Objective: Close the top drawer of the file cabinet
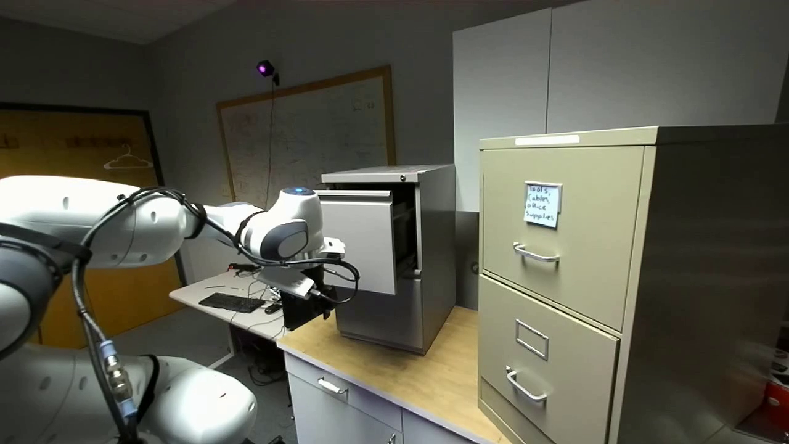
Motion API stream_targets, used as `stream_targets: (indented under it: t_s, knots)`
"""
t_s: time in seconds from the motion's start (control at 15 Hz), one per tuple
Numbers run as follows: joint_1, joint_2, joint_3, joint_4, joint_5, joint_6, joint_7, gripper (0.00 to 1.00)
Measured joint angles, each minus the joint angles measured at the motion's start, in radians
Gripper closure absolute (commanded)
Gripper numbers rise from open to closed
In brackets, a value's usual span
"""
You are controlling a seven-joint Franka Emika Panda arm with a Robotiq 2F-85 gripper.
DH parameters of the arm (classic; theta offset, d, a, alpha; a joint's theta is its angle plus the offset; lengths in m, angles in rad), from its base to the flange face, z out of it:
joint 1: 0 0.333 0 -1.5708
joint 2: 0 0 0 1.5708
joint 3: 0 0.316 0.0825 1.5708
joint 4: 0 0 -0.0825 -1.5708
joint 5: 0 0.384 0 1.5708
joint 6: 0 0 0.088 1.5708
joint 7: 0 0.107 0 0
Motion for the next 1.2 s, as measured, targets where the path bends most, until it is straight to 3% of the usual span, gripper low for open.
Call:
stream_targets:
  t_s: [0.2, 0.27, 0.67, 0.93, 1.2]
  knots:
    - [-0.009, -0.004, 0.006, 0.019, -0.010, 0.068, 0.000, 0.00]
    - [-0.013, -0.007, 0.009, 0.029, -0.015, 0.092, 0.001, 0.17]
    - [-0.042, -0.047, 0.046, 0.109, -0.064, 0.234, 0.014, 0.66]
    - [-0.072, -0.084, 0.089, 0.136, -0.106, 0.404, 0.064, 0.97]
    - [-0.127, -0.082, 0.140, 0.148, -0.109, 0.579, 0.215, 1.00]
